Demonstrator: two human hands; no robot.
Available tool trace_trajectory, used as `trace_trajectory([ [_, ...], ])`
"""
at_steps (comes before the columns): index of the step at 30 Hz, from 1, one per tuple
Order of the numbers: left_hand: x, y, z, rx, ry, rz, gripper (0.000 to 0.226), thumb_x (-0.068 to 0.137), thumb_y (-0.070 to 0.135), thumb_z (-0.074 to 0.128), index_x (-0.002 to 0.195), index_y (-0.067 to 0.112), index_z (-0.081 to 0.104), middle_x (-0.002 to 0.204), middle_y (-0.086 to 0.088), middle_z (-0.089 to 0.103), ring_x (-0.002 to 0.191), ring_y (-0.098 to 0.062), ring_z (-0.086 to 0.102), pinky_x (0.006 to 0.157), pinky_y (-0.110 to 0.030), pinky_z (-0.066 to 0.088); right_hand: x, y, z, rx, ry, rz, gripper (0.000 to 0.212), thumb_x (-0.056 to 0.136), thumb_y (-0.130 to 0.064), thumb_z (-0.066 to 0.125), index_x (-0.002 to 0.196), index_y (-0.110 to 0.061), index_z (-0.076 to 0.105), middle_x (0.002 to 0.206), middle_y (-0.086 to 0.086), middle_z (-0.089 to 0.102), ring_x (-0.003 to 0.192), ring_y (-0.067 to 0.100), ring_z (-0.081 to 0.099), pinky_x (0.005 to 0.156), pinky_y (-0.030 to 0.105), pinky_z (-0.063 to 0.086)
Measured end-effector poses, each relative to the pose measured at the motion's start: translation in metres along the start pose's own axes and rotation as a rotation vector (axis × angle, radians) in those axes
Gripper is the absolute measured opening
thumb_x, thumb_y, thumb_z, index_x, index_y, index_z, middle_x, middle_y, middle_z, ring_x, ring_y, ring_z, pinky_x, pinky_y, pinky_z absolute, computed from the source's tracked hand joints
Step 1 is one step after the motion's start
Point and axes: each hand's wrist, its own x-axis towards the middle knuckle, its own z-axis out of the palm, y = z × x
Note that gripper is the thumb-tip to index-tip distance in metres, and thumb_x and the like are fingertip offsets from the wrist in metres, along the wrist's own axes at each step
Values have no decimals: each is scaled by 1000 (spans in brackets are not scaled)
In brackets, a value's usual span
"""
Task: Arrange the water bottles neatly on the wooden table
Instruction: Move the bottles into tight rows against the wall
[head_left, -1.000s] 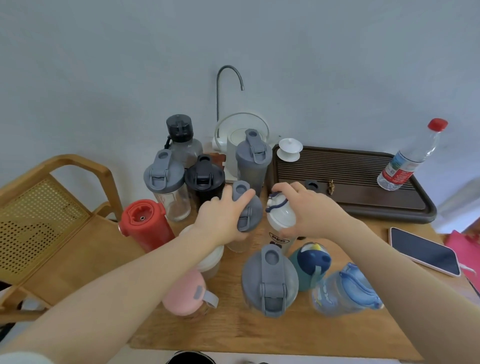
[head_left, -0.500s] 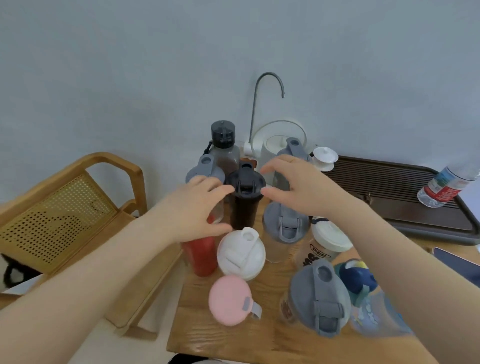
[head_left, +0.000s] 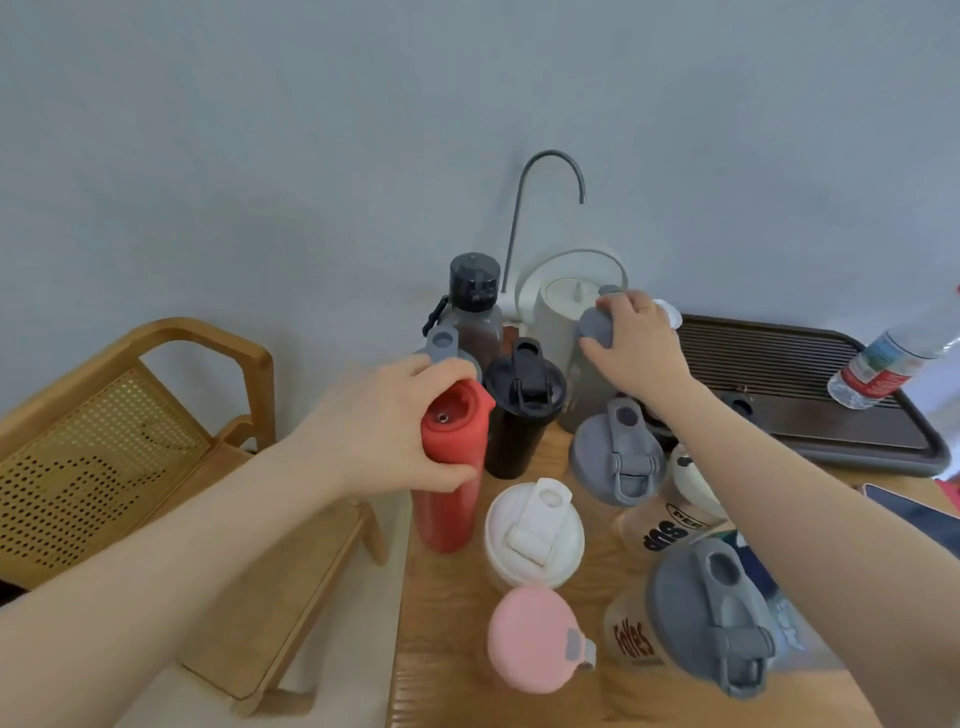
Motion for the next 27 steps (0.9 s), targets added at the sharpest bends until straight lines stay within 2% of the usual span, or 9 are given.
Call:
trace_trajectory([
  [2,11,2,-25,-126,89,3,71,56,58,67,119,42,39,112,15,57,97,-10,54,78,-26,43,17,11,0,42,-91,98,61,84,-27,58,139,-13,33,141,22,36,128,42,36,105,49,34],
  [5,34,7,-55,-322,240,26,65,49,56,68,107,40,44,95,19,60,89,-9,59,80,-31,50,37,21,2,86,-192,192,71,83,-33,62,142,-19,26,139,23,36,121,42,43,102,49,40],
  [8,63,21,-70,-389,358,33,59,57,44,78,104,34,46,83,25,55,77,-4,58,70,-18,46,51,24,3,177,-194,258,77,78,-37,68,138,-15,26,133,21,43,115,38,49,94,45,46],
  [12,97,35,-79,-401,435,21,53,58,45,76,98,37,42,78,24,56,63,6,53,60,-9,40,65,26,8,160,-161,212,85,69,-36,76,132,-9,26,131,17,45,113,34,51,83,36,42],
  [15,113,37,-88,-447,489,-26,52,56,44,79,96,35,46,78,21,58,65,7,54,59,-5,39,71,35,9,107,-262,169,95,68,-41,77,138,-12,19,133,16,48,114,35,53,86,38,44],
  [17,121,38,-96,-491,543,-64,53,52,47,77,95,34,48,79,21,59,67,8,55,61,-3,40,73,42,7,47,-341,135,99,65,-43,78,139,-18,17,127,16,51,108,34,55,83,38,46],
  [19,132,43,-102,-534,613,-85,56,47,51,70,96,33,50,80,21,59,70,6,57,65,-7,44,73,47,4,-22,-376,101,100,64,-42,77,140,-20,15,123,16,52,104,34,56,80,38,48],
  [22,152,57,-102,-532,691,-86,57,52,47,70,103,28,53,86,17,59,81,-8,59,76,-20,48,71,53,-1,-51,-382,83,102,62,-41,75,141,-20,13,124,16,50,103,34,55,82,42,51],
  [27,186,83,-73,-393,613,15,62,59,44,76,109,21,49,94,8,63,83,-17,60,78,-32,50,56,68,-6,-46,-425,38,105,60,-46,78,141,-19,16,127,15,47,108,34,53,88,45,50],
])
